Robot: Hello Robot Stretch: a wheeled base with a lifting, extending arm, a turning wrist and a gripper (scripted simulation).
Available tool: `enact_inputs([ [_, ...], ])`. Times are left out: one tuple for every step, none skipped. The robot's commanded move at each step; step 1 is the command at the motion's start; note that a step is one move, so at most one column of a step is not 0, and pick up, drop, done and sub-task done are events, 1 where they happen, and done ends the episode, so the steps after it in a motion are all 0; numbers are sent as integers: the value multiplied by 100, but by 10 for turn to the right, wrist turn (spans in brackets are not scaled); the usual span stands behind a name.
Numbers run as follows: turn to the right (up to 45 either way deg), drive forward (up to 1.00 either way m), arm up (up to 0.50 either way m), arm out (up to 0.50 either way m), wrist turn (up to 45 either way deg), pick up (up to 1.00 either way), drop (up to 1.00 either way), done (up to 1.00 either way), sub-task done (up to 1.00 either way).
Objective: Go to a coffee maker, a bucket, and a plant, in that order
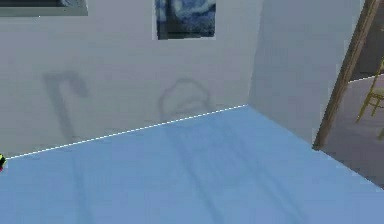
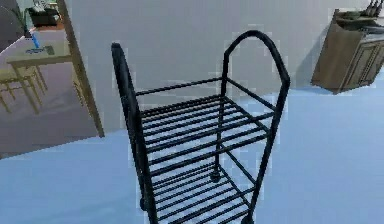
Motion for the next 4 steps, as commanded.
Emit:
enact_inputs([
  [0, 10, 0, 0, 0, 0, 0, 0, 0],
  [180, 0, 0, 0, 0, 0, 0, 0, 0],
  [0, 40, 0, 0, 0, 0, 0, 0, 0],
  [330, 0, 0, 0, 0, 0, 0, 0, 0],
])
